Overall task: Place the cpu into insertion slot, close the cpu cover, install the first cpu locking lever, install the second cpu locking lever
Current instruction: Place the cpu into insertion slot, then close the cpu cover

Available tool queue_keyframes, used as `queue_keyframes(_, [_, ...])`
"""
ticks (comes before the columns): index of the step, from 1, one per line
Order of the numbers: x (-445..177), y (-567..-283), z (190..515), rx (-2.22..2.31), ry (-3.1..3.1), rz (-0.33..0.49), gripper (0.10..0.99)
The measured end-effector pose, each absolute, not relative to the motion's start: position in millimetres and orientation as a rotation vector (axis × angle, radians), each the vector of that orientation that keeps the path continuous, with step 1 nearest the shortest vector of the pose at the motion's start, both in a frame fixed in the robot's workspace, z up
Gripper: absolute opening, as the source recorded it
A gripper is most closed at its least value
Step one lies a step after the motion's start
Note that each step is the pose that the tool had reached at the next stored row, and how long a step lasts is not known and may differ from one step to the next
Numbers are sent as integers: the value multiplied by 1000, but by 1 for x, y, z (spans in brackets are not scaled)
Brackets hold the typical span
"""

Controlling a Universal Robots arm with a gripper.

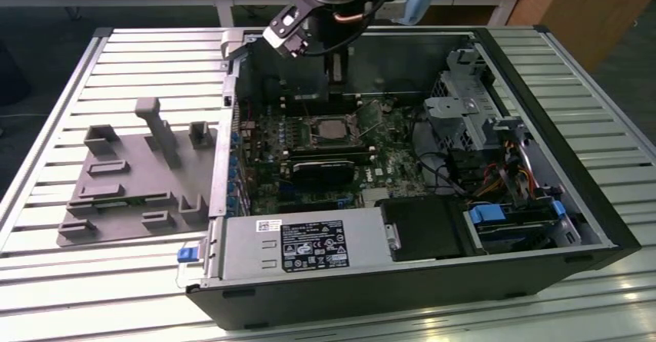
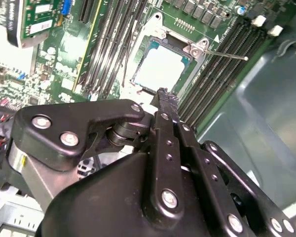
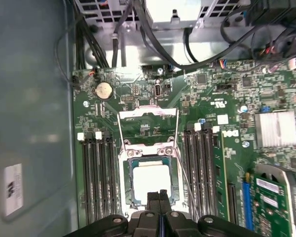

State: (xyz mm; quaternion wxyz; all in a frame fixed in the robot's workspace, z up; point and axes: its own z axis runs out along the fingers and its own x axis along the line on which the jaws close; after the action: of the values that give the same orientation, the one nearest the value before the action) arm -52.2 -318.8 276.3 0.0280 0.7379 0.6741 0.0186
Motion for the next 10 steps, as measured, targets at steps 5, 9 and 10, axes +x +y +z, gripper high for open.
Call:
queue_keyframes(5, [-52, -319, 284, 2278, 2081, 58, 102])
queue_keyframes(9, [-52, -319, 285, 2278, 2081, 57, 102])
queue_keyframes(10, [-52, -319, 285, 2278, 2081, 57, 102])
